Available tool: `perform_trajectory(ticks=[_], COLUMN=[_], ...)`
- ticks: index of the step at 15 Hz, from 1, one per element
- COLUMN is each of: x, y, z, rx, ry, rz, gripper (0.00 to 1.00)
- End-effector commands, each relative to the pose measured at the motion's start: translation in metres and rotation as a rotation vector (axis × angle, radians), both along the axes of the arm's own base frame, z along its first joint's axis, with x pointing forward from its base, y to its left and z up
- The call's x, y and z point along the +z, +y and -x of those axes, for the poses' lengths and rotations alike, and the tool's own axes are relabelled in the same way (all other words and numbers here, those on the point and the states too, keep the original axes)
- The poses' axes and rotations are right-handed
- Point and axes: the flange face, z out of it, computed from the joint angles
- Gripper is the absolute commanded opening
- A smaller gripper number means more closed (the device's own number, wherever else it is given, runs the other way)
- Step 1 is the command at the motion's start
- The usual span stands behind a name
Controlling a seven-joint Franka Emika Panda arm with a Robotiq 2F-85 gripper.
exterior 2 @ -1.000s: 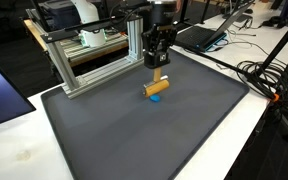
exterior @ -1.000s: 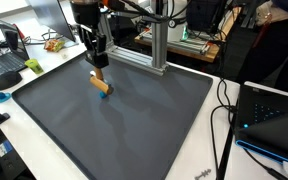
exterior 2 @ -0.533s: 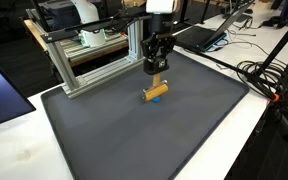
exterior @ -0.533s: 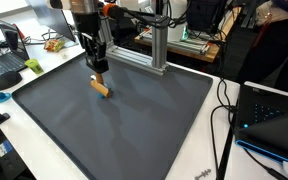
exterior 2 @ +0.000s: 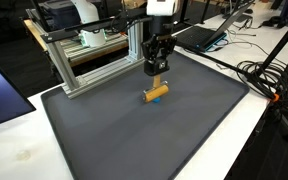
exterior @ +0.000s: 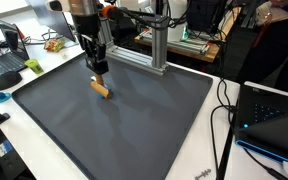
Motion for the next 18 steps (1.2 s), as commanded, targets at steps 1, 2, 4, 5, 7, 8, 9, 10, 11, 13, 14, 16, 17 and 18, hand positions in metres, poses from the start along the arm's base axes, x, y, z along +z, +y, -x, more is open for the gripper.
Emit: perform_trajectory(ticks=[1, 2, 4, 5, 7, 8, 9, 10, 11, 13, 14, 16, 17, 18], x=[-0.011, -0.012, -0.014, -0.015, -0.016, -0.017, -0.018, -0.018, -0.018, -0.019, -0.019, -0.019, -0.02, -0.02], y=[-0.002, -0.002, -0.002, -0.003, -0.003, -0.002, -0.002, -0.002, -0.002, -0.002, -0.002, -0.002, -0.002, -0.002], z=[-0.008, -0.008, -0.008, -0.007, -0.007, -0.006, -0.006, -0.006, -0.006, -0.007, -0.007, -0.012, -0.015, -0.018], rx=[0.011, 0.016, 0.025, 0.029, 0.038, 0.043, 0.046, 0.049, 0.05, 0.056, 0.059, 0.061, 0.062, 0.066], ry=[0.018, 0.029, 0.042, 0.048, 0.059, 0.065, 0.069, 0.073, 0.074, 0.081, 0.084, 0.089, 0.089, 0.089], rz=[-0.022, -0.018, -0.018, -0.017, -0.017, -0.014, -0.013, -0.014, -0.013, -0.014, -0.014, -0.016, -0.016, -0.017], gripper=[0.22, 0.22, 0.22, 0.22, 0.22, 0.22, 0.22, 0.22, 0.22, 0.22, 0.22, 0.22, 0.22, 0.22])
